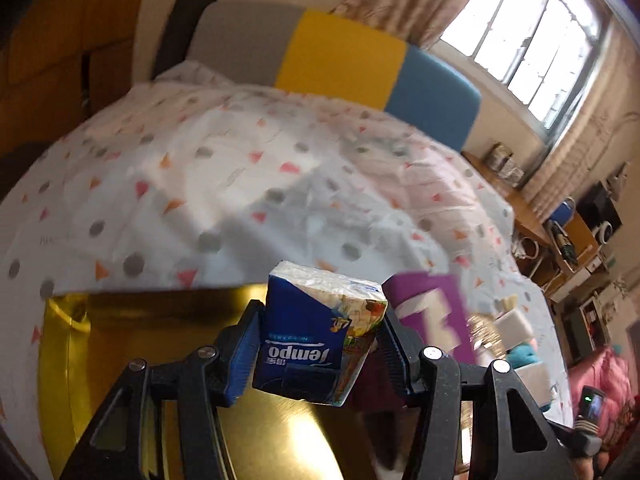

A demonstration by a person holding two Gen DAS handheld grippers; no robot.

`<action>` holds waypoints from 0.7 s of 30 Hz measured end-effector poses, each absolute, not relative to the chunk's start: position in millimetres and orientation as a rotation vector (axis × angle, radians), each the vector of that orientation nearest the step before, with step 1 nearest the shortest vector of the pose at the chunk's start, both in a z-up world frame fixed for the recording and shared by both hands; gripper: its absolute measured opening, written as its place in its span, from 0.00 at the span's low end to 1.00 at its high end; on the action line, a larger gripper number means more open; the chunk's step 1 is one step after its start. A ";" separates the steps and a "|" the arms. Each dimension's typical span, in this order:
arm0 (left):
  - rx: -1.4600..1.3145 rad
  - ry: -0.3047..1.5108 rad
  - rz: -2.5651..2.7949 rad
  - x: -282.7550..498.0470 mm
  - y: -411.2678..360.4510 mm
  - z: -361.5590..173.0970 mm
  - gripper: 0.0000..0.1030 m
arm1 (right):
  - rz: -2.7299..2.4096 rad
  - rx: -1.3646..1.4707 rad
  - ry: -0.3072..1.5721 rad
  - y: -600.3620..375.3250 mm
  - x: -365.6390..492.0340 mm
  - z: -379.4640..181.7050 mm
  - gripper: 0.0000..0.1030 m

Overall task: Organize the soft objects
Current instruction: 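Carry the Tempo pack into the gold tray and release it with left while right grasps the brown scrunchie, then carry the brown scrunchie with the right gripper into the gold tray and release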

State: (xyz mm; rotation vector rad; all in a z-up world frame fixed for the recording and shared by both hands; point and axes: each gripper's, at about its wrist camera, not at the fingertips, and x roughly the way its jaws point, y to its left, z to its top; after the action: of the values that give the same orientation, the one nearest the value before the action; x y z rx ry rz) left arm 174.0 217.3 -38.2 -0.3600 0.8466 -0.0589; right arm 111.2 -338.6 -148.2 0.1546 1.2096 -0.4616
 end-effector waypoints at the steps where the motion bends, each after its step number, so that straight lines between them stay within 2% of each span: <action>1: -0.369 0.869 -0.042 172.6 222.3 -50.5 0.55 | -0.460 0.147 1.210 -337.9 111.7 -148.2 0.13; 7: -0.430 0.981 0.023 183.2 221.6 -101.1 0.58 | -0.458 0.116 1.210 -331.9 113.2 -148.5 0.09; 11: -0.430 0.966 0.047 181.3 218.4 -98.9 0.82 | -0.457 0.081 1.212 -326.7 114.7 -149.4 0.08; 21: -0.334 0.902 0.080 125.2 205.6 -78.3 0.82 | -0.451 0.107 1.208 -335.8 112.4 -145.9 0.08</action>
State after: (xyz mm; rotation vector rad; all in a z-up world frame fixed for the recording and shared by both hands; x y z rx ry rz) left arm 125.2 205.6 -78.3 -0.3336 0.9015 0.0798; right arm 112.4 -335.8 -145.9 0.1069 1.2083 -0.4508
